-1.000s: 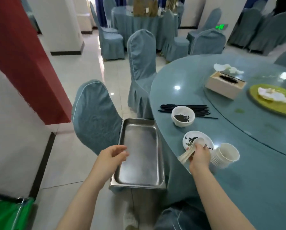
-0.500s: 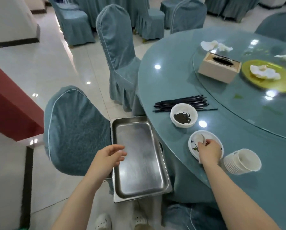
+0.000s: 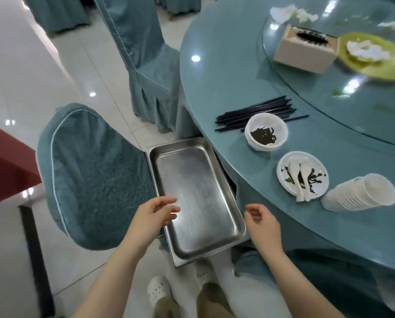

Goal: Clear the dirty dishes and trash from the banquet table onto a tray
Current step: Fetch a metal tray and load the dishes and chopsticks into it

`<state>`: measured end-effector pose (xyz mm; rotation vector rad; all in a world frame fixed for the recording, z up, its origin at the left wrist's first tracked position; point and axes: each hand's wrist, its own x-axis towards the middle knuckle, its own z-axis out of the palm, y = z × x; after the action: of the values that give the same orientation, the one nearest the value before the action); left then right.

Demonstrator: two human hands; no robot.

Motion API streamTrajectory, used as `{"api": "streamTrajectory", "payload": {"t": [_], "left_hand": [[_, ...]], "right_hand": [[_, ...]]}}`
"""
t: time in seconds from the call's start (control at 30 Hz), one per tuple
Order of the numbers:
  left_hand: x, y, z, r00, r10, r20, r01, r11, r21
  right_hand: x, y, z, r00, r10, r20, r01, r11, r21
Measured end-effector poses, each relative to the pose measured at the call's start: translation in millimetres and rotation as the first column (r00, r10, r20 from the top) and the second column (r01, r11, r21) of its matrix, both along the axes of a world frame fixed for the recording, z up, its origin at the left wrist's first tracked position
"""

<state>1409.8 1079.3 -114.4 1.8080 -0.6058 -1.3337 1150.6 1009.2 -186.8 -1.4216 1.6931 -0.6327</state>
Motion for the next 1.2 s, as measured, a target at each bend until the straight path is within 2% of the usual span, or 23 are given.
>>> {"api": "streamTrajectory", "payload": {"t": [0.07, 0.13, 0.23, 0.33, 0.4, 0.47, 0.53, 0.57, 0.63, 0.67, 0.7, 0.8, 0.87, 0.97, 1.13, 1.2], "left_hand": [[3.2, 1.5, -18.8, 1.000, -0.019, -0.017, 0.020, 0.999, 0.039], [0.8, 5.5, -44.1, 0.997, -0.040, -0.070, 0.047, 0.993, 0.107], [-4.4, 11.0, -89.9, 0.990, -0.027, -0.140, 0.059, 0.972, 0.228], [-7.1, 17.1, -141.9, 0.984, 0.061, -0.168, 0.001, 0.937, 0.349], [-8.7, 23.3, -174.9, 0.959, 0.185, -0.215, -0.078, 0.900, 0.428], [-9.1, 30.0, -203.2, 0.891, 0.358, -0.280, -0.180, 0.844, 0.505], [-8.7, 36.5, -226.2, 0.824, 0.504, -0.256, -0.303, 0.776, 0.554], [-9.0, 40.9, -237.7, 0.814, 0.546, -0.197, -0.360, 0.742, 0.565], [-10.1, 49.2, -258.5, 0.866, 0.500, -0.021, -0.395, 0.709, 0.585], [-11.7, 51.4, -265.5, 0.894, 0.448, 0.013, -0.366, 0.713, 0.598], [-14.5, 52.1, -270.6, 0.909, 0.417, -0.017, -0.322, 0.726, 0.608], [-22.1, 47.2, -270.5, 0.871, 0.444, -0.211, -0.241, 0.760, 0.604], [-24.7, 47.4, -267.2, 0.862, 0.461, -0.213, -0.267, 0.768, 0.583], [-27.2, 51.3, -253.1, 0.881, 0.436, -0.184, -0.287, 0.802, 0.524], [-23.5, 41.3, -213.8, 0.957, 0.282, -0.067, -0.237, 0.894, 0.380], [-20.8, 33.5, -197.7, 0.987, 0.161, 0.012, -0.156, 0.932, 0.328]], "right_hand": [[8.8, 9.1, -27.7, 0.999, -0.005, 0.052, -0.004, 0.985, 0.171], [11.5, 19.2, -59.4, 0.999, 0.038, 0.019, -0.042, 0.956, 0.292], [10.3, 31.4, -100.7, 0.983, 0.173, -0.066, -0.135, 0.914, 0.382], [5.8, 33.3, -133.1, 0.966, 0.243, -0.089, -0.176, 0.871, 0.460], [1.2, 31.7, -149.9, 0.960, 0.261, -0.099, -0.182, 0.853, 0.490], [-3.7, 30.8, -164.2, 0.948, 0.292, -0.124, -0.195, 0.845, 0.498], [-7.6, 31.2, -175.4, 0.936, 0.321, -0.143, -0.206, 0.831, 0.517], [-9.7, 32.5, -180.0, 0.929, 0.338, -0.150, -0.212, 0.818, 0.535], [-13.4, 33.3, -187.8, 0.918, 0.365, -0.156, -0.221, 0.796, 0.564], [-14.2, 32.1, -191.2, 0.913, 0.376, -0.158, -0.226, 0.789, 0.571], [-14.5, 30.0, -194.5, 0.908, 0.386, -0.161, -0.232, 0.785, 0.574], [-12.1, 21.6, -200.7, 0.894, 0.415, -0.169, -0.260, 0.787, 0.559], [-10.1, 18.8, -201.5, 0.876, 0.455, -0.159, -0.300, 0.772, 0.560], [-9.9, 16.1, -197.5, 0.784, 0.604, -0.146, -0.435, 0.702, 0.564], [-10.1, 9.1, -180.9, 0.447, 0.873, -0.196, -0.698, 0.478, 0.533], [-6.5, 11.6, -175.1, 0.387, 0.889, -0.245, -0.737, 0.458, 0.497]]}}
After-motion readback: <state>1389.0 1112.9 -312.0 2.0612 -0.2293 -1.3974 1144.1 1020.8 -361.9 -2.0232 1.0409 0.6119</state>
